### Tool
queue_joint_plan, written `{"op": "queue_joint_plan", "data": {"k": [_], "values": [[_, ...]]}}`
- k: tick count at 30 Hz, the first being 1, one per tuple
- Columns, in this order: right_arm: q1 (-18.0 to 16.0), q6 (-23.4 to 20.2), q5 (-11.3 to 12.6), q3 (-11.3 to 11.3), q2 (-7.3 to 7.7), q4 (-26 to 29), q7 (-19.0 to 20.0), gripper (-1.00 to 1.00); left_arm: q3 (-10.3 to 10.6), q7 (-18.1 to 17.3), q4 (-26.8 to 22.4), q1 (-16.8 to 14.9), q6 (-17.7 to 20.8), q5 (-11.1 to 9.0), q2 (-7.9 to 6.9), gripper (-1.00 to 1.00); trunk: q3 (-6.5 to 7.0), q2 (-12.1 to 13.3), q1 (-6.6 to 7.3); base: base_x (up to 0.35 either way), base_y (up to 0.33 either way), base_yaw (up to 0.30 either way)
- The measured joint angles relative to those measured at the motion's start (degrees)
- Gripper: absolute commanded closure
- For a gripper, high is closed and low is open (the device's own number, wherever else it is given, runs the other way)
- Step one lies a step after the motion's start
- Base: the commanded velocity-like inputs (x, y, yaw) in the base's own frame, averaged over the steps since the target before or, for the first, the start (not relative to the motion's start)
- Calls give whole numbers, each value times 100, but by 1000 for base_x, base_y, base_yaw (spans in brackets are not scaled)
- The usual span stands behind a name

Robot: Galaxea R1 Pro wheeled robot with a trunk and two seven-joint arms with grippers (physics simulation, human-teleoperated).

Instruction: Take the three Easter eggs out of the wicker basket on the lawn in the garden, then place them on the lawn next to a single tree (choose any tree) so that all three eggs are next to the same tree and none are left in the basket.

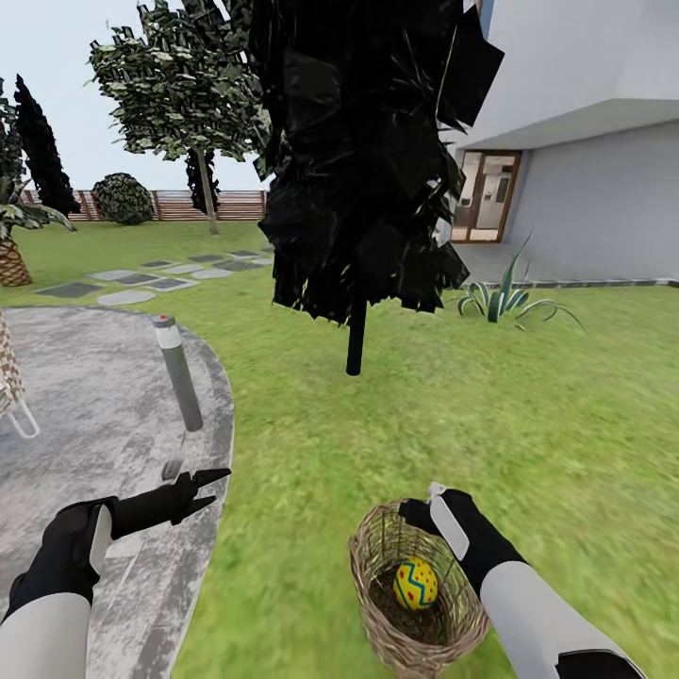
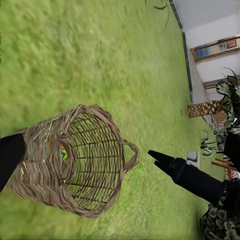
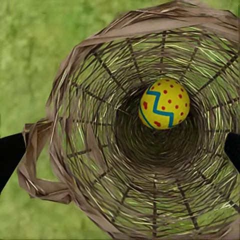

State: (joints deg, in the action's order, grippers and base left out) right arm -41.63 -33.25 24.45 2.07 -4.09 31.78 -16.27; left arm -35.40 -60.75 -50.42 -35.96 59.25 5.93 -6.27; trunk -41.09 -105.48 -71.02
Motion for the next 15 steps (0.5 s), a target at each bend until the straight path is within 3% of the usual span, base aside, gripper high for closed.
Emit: {"op": "queue_joint_plan", "data": {"k": [15], "values": [[0,226,10,-10,-7,-37,-7,-100,7,5,0,0,-6,0,8,-100,-269,-602,-330,0,0,0]]}}
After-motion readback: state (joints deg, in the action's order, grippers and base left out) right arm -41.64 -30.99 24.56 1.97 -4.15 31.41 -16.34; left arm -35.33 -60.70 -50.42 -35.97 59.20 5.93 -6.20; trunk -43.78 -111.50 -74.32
